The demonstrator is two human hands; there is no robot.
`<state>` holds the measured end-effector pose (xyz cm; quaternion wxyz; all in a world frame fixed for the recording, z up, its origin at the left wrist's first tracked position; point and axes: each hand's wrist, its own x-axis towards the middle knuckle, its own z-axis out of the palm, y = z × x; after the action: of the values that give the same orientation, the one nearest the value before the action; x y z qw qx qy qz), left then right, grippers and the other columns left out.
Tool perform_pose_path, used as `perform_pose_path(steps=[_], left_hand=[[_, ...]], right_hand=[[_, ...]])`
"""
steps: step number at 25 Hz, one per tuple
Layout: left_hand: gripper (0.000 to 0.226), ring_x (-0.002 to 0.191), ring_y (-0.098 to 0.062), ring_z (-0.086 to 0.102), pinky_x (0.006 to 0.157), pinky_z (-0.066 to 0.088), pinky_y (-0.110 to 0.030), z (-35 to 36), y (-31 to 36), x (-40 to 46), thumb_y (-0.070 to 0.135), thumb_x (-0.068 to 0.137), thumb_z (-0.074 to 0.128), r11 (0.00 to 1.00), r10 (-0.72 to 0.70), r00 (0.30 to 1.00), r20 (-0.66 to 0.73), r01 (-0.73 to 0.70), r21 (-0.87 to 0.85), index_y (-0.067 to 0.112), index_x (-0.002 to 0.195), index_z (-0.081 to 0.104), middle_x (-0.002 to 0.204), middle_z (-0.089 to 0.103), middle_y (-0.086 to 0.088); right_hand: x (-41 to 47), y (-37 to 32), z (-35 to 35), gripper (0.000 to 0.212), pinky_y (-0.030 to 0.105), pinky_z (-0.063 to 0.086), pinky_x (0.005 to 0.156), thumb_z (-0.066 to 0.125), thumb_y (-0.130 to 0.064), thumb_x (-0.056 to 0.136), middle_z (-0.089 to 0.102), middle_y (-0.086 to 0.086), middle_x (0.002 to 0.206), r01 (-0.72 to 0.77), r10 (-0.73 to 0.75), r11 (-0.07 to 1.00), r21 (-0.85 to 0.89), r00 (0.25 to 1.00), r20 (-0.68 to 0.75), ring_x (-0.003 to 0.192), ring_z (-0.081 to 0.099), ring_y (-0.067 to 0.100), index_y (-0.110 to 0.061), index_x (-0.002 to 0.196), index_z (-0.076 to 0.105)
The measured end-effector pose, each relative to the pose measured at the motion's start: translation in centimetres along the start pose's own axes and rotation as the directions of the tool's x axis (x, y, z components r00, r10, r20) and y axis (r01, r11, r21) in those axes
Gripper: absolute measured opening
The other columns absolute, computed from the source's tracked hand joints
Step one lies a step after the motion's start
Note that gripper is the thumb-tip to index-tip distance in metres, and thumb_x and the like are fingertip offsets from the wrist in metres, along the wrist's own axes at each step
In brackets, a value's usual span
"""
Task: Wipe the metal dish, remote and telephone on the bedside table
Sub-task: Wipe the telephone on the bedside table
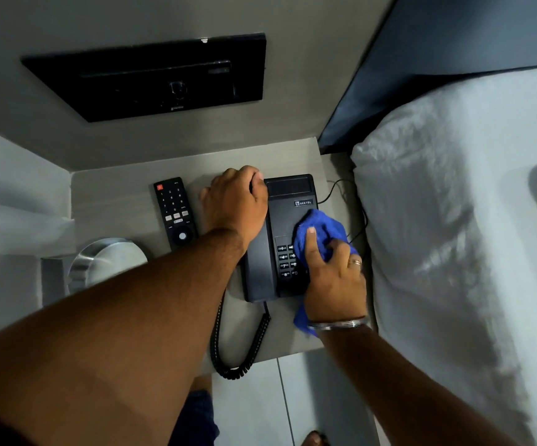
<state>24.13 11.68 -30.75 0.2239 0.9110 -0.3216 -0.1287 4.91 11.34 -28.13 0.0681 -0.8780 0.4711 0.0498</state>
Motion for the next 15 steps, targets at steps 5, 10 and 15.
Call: perform_pose_path(steps=[5,10,15], left_hand=[[0.032,0.095,-0.022,0.059,0.084,0.04,-0.038,-0.2,0.1,-0.1,0.034,0.098,0.037,1.0,-0.007,1.0,-0.004,0.006,-0.024,0.027,0.102,0.068,0.098,0.07,0.001],[0.031,0.095,-0.023,0.059,0.083,0.04,-0.038,-0.3,0.1,-0.2,0.034,0.099,0.037,1.0,-0.008,1.0,-0.015,0.008,0.002,0.027,0.102,0.067,0.099,0.07,0.001],[0.034,0.098,-0.026,0.059,0.083,0.041,-0.037,-0.7,0.5,-0.1,0.034,0.1,0.036,0.999,-0.036,0.999,0.002,0.036,0.015,0.025,0.103,0.068,0.103,0.07,-0.002]], right_hand=[[-7.9,1.5,1.2,0.083,0.047,0.057,0.055,0.073,0.003,0.049,0.063,0.028,0.104,0.057,-0.061,0.998,0.026,0.984,0.166,0.072,0.061,0.043,-0.013,0.129,0.056],[1.9,-0.7,-0.4,0.076,0.047,0.052,0.073,0.061,0.001,0.066,0.052,0.027,0.117,0.068,-0.066,0.995,0.068,0.997,-0.029,0.087,0.053,0.044,-0.017,0.138,0.043],[7.8,-1.3,-0.1,0.067,0.05,0.049,0.085,0.05,-0.004,0.083,0.039,0.023,0.131,0.132,-0.131,0.983,0.125,0.991,-0.02,0.108,0.044,0.043,-0.021,0.145,0.03]])
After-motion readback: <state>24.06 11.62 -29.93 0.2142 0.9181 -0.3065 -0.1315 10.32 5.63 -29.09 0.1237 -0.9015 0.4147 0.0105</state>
